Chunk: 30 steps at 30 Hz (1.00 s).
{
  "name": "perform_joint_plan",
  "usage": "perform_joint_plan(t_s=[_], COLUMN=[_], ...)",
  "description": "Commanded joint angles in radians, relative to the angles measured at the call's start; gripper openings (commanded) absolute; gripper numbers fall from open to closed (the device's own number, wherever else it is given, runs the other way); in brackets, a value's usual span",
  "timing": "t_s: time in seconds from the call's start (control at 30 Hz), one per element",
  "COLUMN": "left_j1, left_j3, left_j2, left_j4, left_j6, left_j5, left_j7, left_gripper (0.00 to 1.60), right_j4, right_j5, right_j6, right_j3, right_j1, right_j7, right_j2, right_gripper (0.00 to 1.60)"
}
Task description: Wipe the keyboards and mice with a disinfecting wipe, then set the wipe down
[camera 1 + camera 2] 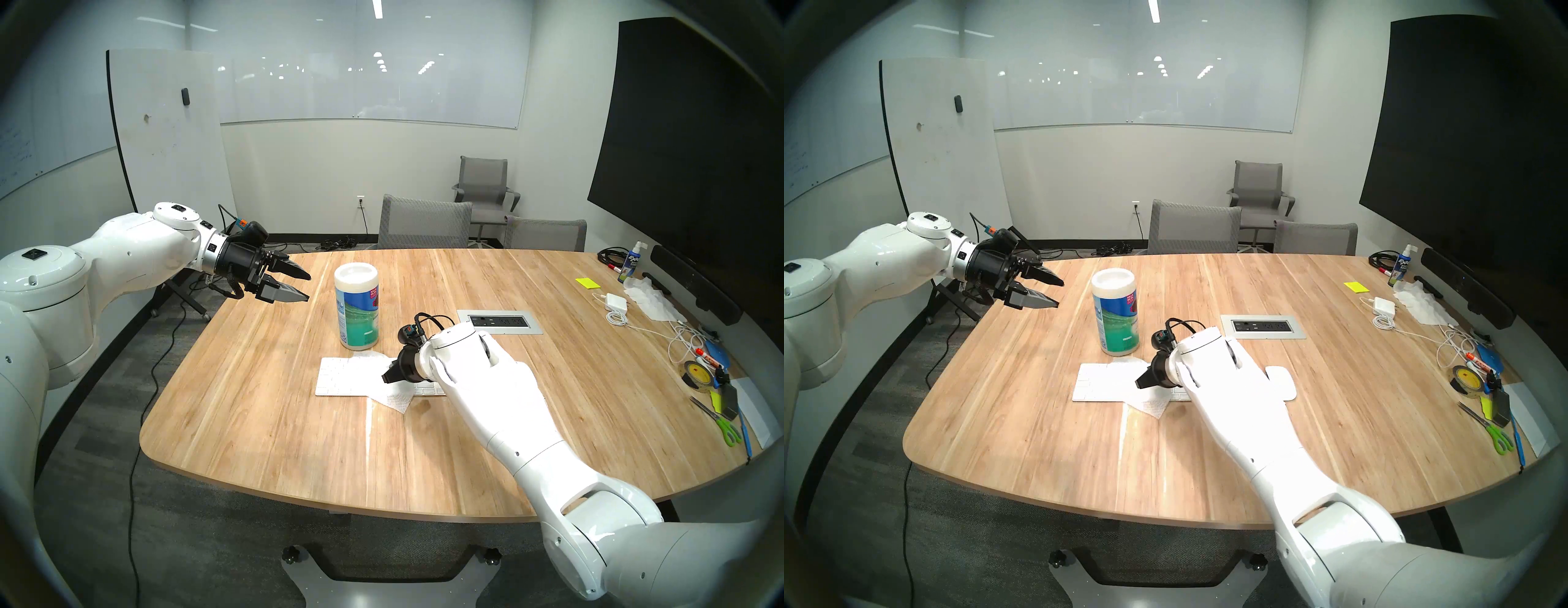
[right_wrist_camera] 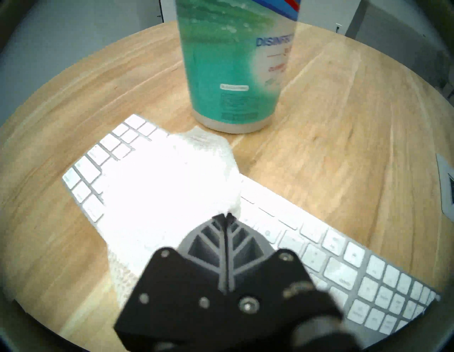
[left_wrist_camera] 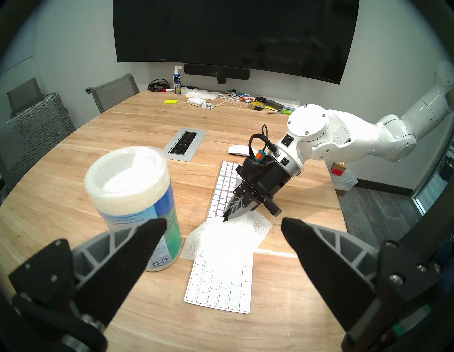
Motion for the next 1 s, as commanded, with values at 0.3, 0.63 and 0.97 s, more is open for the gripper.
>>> perform_joint_plan(t_s=[0.3, 0.63, 0.97], left_j1=[-0.024, -0.024, -0.025], left_j3=[-0.007, -0.005, -0.004], left_j2=[0.0, 0.0, 0.0], left_j4=[0.002, 0.001, 0.001], left_j6=[0.001, 0.002, 0.001], left_j5=[-0.007, -0.009, -0.009], left_j7=[0.001, 0.001, 0.001], left_gripper=[1.6, 1.6, 1.6], right_j4=[0.005, 0.002, 0.028], right_j5=[0.009, 0.012, 0.02], right_j6=[-0.036, -0.05, -0.079], right_j3=[0.069, 0.091, 0.121], right_j1=[0.075, 0.072, 0.071], right_j7=[0.054, 0.095, 0.132], right_j2=[0.091, 0.143, 0.192], right_gripper=[0.0, 0.0, 0.0])
